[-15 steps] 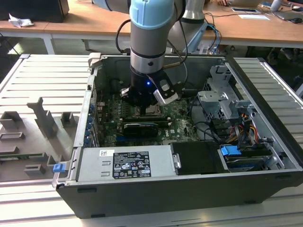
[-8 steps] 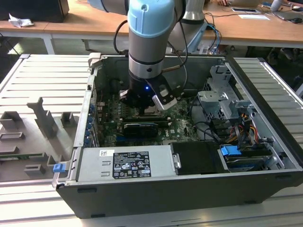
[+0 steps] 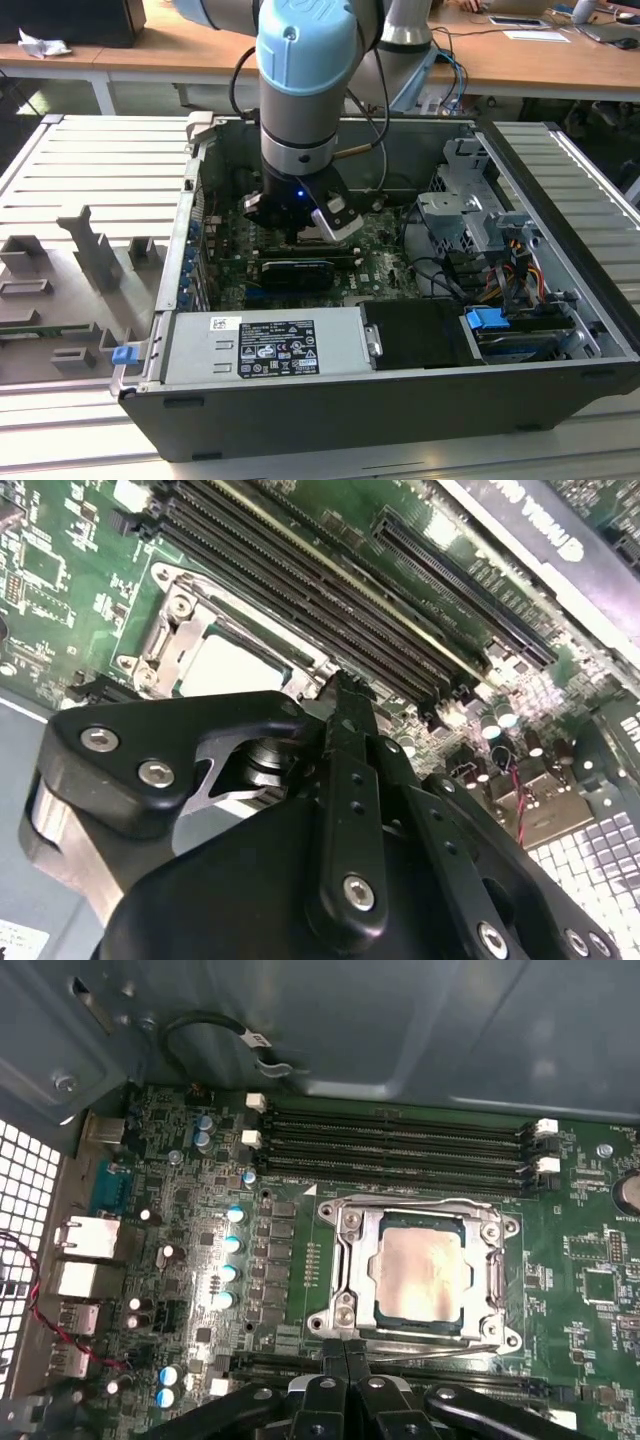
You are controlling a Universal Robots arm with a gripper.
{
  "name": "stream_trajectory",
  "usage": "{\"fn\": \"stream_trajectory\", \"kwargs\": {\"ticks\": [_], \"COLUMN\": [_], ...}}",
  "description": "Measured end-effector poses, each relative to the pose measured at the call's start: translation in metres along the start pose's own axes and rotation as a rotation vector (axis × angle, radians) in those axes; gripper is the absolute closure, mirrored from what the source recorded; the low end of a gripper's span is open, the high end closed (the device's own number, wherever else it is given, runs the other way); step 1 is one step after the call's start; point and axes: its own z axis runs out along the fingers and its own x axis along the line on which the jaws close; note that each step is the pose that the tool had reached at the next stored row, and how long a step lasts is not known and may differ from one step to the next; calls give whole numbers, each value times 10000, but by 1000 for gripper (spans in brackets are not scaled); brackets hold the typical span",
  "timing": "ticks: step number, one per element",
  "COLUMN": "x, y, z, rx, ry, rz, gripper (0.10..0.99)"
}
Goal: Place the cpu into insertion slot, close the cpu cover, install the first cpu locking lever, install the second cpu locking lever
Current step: 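Install the second cpu locking lever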
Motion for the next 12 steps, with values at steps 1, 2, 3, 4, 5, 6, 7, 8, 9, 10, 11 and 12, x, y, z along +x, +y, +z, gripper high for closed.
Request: {"fn": "stream_trajectory", "kwargs": {"ticks": [1,2,3,4,5,6,7,8,9,10,11,12], "x": [1,2,3,10,14,19,25,31,41,50,64,71], "y": [-3,-14,-22,-27,-31,-35,-38,-40,-42,-44,-46,-47], "z": [14,57,89,113,129,145,155,162,170,175,180,185], "rx": [-10,-19,-28,-43,-53,-70,-107,-156,-211,-255,-312,-350], "ry": [0,1,0,-1,-2,-3,-5,-10,-16,-23,-29,-34], "rz": [-3,-7,-10,-9,-9,-11,-13,-16,-18,-21,-24,-26], "gripper": [980,980,980,980,980,980,980,980,980,980,980,980]}}
